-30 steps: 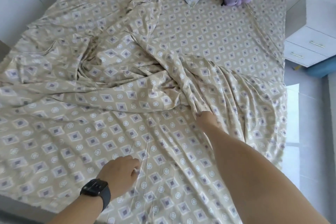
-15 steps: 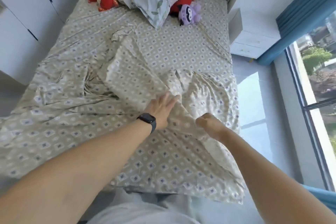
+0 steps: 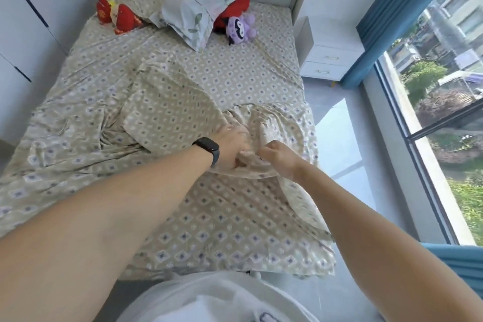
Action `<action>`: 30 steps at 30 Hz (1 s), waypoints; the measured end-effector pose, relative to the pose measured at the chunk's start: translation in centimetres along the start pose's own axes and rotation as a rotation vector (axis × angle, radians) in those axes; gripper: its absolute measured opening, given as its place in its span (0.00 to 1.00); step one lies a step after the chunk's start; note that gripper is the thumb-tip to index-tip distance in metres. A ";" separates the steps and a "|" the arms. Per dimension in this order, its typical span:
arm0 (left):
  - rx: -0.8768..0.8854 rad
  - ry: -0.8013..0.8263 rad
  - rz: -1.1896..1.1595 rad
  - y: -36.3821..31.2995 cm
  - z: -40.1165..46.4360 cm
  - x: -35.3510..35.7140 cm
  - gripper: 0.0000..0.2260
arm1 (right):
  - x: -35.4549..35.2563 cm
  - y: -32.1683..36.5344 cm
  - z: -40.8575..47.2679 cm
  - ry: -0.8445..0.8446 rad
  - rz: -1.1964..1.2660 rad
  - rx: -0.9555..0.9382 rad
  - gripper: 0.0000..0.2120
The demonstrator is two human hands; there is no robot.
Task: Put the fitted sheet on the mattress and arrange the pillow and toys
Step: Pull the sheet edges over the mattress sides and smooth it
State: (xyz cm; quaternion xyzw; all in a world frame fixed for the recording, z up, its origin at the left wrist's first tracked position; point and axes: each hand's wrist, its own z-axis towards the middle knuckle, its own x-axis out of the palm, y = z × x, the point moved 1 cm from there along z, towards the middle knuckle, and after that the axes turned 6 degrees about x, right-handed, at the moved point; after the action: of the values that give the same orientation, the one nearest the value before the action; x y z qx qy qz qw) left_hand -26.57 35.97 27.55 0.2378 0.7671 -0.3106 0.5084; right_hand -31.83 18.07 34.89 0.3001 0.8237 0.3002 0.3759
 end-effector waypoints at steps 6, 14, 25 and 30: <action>-0.334 0.453 0.146 4.7 -4.8 -2.1 0.07 | -2.5 -3.2 -0.5 -0.111 -0.234 0.093 0.15; -0.648 0.548 -0.183 5.7 -9.1 -5.4 0.16 | -2.7 -0.8 4.5 0.041 -1.001 0.216 0.22; -0.429 0.288 -0.365 6.8 -13.1 -8.0 0.22 | 7.7 9.0 6.9 0.197 -0.553 -0.093 0.13; -0.431 0.163 -0.318 9.4 -16.6 -5.7 0.20 | 8.1 9.7 7.2 0.191 -0.463 -0.152 0.16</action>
State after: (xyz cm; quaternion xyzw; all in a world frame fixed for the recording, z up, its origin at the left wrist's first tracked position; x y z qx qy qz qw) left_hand -28.53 54.17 35.41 0.0252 0.8816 -0.1959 0.4286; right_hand -27.78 32.04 34.41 0.0450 0.8772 0.2943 0.3766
